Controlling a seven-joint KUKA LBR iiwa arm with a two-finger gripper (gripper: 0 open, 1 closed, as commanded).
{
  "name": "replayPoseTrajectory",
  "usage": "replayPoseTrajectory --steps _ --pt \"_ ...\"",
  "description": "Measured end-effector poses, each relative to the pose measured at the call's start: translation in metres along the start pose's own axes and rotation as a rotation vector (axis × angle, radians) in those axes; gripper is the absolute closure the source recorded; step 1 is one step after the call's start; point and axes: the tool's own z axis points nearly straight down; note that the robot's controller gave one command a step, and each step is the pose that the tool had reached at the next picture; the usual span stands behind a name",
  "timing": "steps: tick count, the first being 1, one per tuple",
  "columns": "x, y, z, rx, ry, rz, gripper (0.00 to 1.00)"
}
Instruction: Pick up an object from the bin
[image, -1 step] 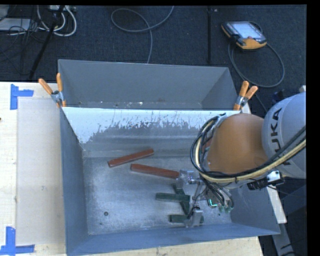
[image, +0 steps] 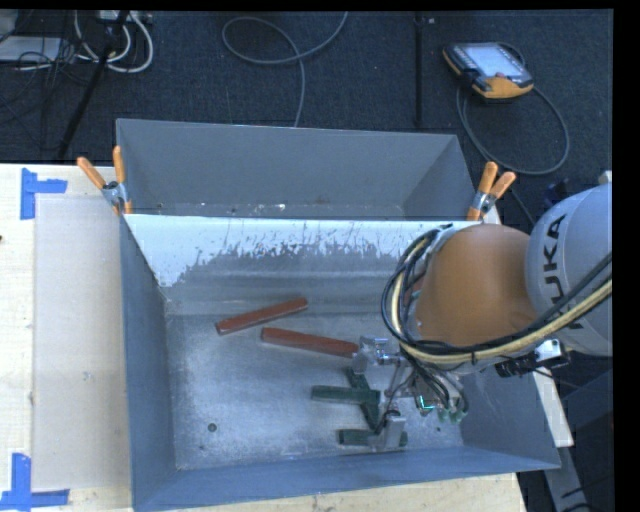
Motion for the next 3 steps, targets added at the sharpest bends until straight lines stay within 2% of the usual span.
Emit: replayPoseTrajectory --steps 1,2,3 --pt "-0.032 -0.001 0.039 0.001 -0.008 -0.095 0.0" --pt "-0.046 -0.011 0.096 0.001 -0.002 -0.256 1.0" --pt "-0.046 -0.011 0.096 0.0 -0.002 -0.255 1.0"
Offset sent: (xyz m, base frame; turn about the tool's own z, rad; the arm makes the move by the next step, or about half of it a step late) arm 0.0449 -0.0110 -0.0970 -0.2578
